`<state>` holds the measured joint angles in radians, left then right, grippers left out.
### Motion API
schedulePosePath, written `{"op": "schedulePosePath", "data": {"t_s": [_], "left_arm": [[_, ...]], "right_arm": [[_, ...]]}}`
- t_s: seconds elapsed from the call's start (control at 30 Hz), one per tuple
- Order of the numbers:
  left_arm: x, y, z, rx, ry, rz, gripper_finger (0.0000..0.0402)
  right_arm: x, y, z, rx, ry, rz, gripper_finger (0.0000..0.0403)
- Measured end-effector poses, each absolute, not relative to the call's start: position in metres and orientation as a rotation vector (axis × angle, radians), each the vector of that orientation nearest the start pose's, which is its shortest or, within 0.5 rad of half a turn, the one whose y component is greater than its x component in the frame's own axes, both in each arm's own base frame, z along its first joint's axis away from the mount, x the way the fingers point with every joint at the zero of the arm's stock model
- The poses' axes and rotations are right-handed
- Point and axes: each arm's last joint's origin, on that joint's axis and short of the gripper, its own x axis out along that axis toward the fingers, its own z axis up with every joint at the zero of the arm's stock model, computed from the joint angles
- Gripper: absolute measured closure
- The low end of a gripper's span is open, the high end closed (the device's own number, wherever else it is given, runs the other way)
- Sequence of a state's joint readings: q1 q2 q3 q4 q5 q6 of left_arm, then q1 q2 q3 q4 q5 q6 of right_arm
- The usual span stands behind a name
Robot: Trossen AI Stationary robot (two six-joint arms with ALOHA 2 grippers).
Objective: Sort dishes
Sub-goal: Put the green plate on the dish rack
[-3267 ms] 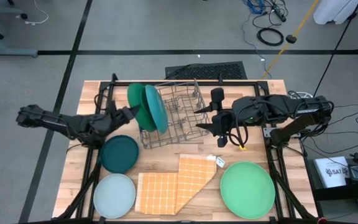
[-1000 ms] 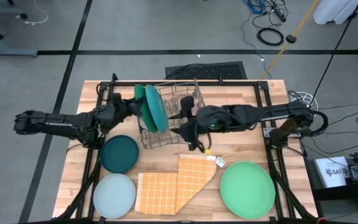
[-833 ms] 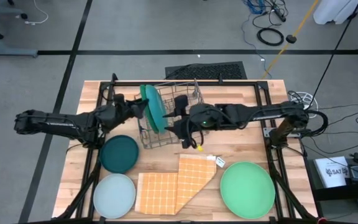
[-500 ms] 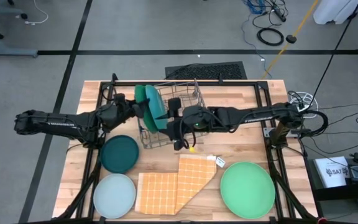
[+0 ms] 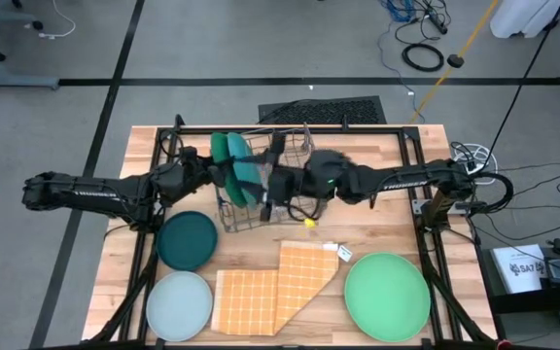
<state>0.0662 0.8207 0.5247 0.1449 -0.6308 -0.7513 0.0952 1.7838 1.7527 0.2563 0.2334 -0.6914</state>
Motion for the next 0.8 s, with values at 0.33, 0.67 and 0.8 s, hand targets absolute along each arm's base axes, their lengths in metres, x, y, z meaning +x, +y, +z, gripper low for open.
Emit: {"op": "schedulePosePath", "data": {"t_s": [0.33, 0.67, 0.8], "left_arm": [[0.180, 0.029, 0.268, -0.674, -0.109, 0.720, 0.0127], [0.180, 0.029, 0.268, -0.677, -0.118, 0.735, 0.0127], [0.180, 0.030, 0.268, -0.670, -0.121, 0.746, 0.0127]], "right_arm": [[0.397, 0.023, 0.467, -0.633, -0.370, -0.375, 0.0209], [0.383, 0.011, 0.477, -0.530, -0.274, -0.642, 0.0209], [0.385, 0.010, 0.474, -0.544, -0.260, -0.614, 0.0209]]}}
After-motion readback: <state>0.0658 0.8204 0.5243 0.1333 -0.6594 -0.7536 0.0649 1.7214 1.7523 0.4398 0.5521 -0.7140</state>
